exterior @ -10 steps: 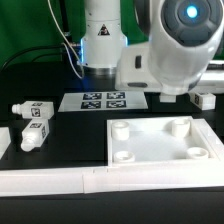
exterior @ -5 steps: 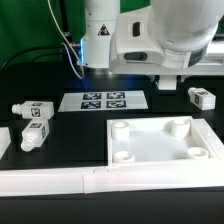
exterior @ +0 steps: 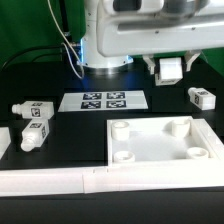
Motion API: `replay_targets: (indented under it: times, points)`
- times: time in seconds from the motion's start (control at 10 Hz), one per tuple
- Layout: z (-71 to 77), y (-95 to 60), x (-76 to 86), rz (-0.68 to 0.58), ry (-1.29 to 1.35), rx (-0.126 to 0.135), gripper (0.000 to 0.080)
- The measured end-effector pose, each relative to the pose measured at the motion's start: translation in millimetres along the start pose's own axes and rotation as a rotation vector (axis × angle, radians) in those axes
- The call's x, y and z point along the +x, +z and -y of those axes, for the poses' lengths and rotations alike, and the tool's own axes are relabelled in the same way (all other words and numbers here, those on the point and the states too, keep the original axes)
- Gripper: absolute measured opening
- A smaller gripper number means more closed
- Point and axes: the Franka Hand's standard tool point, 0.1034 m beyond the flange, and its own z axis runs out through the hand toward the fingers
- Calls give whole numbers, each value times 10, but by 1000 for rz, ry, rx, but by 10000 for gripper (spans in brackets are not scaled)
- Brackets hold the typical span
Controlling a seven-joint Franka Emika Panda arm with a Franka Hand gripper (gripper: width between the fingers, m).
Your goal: Assemble one leg
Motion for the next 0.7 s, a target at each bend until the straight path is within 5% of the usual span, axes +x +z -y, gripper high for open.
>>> replay_targets:
  times: [0.2,0.7]
  points:
    - [132,-51,86,-148,3,-3,285]
    - [188,-35,389,-552,-6,14,285]
